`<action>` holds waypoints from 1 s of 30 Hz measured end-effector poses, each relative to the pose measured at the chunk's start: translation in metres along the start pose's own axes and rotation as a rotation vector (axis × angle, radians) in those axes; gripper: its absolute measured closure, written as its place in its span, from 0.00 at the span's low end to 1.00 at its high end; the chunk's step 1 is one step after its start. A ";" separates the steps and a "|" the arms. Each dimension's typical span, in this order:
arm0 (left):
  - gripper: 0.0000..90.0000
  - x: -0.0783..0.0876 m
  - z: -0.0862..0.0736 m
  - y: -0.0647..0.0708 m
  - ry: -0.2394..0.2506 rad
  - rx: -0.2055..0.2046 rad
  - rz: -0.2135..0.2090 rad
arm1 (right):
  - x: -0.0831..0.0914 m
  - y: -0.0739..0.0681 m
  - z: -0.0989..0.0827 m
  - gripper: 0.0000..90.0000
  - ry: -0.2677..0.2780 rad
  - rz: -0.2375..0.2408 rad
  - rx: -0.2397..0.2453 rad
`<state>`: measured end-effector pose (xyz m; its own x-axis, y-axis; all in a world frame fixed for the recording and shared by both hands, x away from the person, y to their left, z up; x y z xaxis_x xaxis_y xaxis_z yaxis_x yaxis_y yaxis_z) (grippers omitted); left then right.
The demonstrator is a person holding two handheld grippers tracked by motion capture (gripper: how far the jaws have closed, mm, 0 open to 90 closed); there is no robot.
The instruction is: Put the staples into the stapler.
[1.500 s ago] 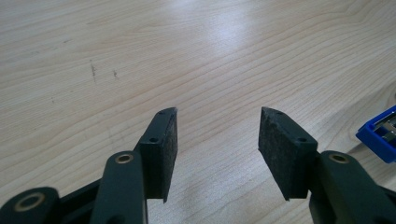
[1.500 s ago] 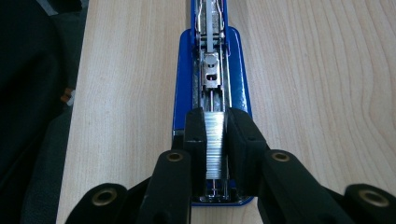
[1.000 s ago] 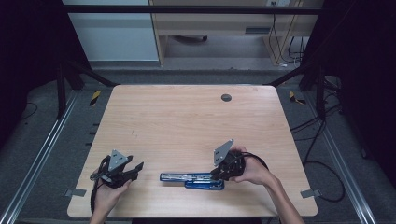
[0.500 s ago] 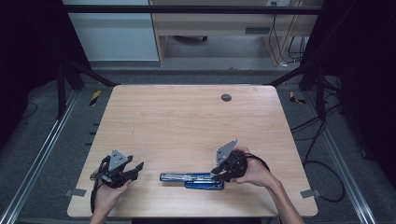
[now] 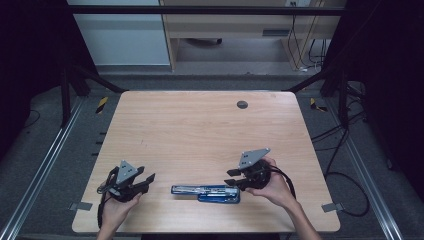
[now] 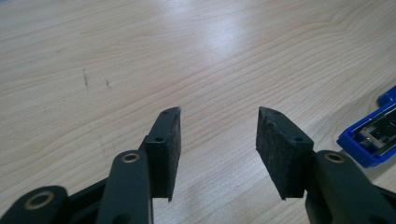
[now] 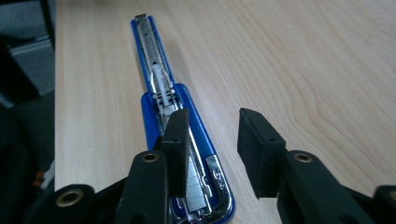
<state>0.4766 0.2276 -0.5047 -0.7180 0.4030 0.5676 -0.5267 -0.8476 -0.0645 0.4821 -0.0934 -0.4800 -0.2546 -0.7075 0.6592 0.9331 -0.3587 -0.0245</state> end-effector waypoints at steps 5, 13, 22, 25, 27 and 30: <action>0.59 0.002 0.005 0.007 0.017 -0.019 -0.040 | 0.007 -0.002 -0.005 0.73 0.029 -0.008 -0.063; 0.69 0.006 0.014 0.020 0.043 -0.064 -0.084 | 0.017 0.004 -0.017 0.76 0.078 -0.148 -0.160; 0.87 0.004 0.016 0.034 0.029 -0.052 -0.115 | 0.022 0.002 -0.034 0.87 0.111 -0.218 -0.236; 0.90 0.002 0.015 0.038 0.019 -0.058 -0.124 | 0.023 -0.003 -0.038 0.90 0.117 -0.211 -0.250; 0.93 0.001 0.014 0.040 0.012 -0.065 -0.137 | 0.022 -0.007 -0.042 0.92 0.114 -0.202 -0.254; 0.98 0.002 0.014 0.044 0.006 -0.085 -0.164 | 0.021 -0.010 -0.046 0.96 0.112 -0.203 -0.262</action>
<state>0.4585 0.1862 -0.4948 -0.6218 0.5357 0.5713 -0.6734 -0.7382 -0.0408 0.4558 -0.1330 -0.5003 -0.4679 -0.6628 0.5846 0.7675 -0.6328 -0.1030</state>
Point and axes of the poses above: each handheld gripper's, and its own axes: x roughly backward along the jaws, z roughly out of its top, y roughly to its right, the point moved 7 cm from there along -x, roughly forward along the jaws
